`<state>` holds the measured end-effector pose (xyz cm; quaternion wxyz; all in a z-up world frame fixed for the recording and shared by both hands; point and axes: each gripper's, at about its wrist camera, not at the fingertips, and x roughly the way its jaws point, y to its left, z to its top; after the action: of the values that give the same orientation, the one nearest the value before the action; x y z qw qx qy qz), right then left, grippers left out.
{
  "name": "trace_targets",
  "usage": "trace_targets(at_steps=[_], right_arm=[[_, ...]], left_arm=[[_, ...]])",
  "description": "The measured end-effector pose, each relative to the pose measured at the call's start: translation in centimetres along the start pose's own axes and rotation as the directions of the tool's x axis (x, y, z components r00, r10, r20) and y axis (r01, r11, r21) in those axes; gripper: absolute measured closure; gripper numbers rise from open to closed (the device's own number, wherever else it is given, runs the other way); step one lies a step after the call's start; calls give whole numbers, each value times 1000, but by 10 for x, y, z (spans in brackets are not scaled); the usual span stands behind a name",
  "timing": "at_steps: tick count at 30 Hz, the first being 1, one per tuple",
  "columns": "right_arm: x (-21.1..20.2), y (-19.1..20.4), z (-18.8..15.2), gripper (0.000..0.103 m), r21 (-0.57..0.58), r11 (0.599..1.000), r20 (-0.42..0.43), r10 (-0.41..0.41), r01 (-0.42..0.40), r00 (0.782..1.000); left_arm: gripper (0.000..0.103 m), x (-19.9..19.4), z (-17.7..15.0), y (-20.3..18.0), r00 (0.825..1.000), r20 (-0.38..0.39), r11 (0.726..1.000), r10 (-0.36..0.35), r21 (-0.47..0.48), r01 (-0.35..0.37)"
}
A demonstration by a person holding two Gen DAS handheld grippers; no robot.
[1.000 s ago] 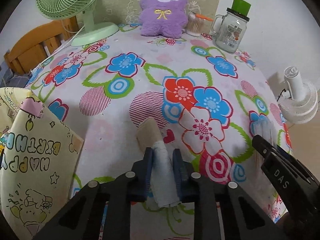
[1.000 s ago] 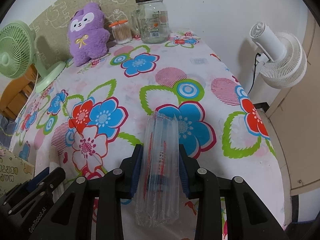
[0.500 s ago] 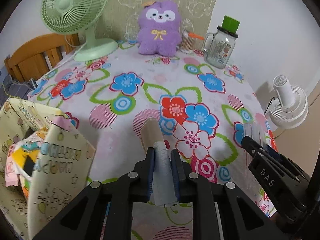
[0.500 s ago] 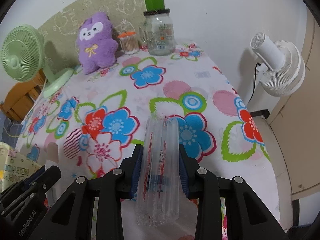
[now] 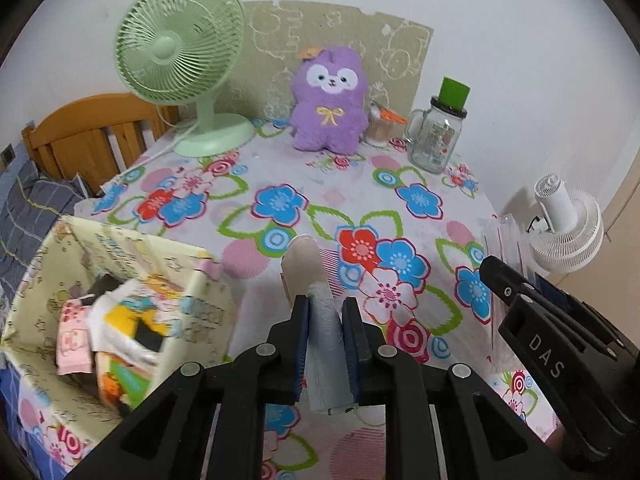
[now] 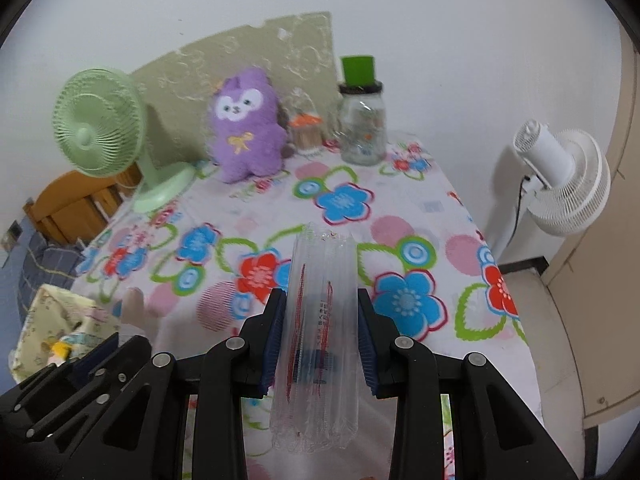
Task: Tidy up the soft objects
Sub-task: 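Carry the white roll and clear package over the fabric box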
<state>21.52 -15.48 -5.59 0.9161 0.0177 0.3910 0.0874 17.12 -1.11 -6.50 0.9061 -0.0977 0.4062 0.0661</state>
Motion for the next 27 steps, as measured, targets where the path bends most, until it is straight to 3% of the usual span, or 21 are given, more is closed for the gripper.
trace_targets(at_steps=[16,27], right_arm=[[-52,77,10,66,-117,990,74,88,-79,993],[-56,140,6,66,-203,966,51,174,-160,983]], left_arm=[[87,-50,1,55,996,78,998,43,-55,-39],[87,-66,-3,105,991,91,989,101,-113,-91]])
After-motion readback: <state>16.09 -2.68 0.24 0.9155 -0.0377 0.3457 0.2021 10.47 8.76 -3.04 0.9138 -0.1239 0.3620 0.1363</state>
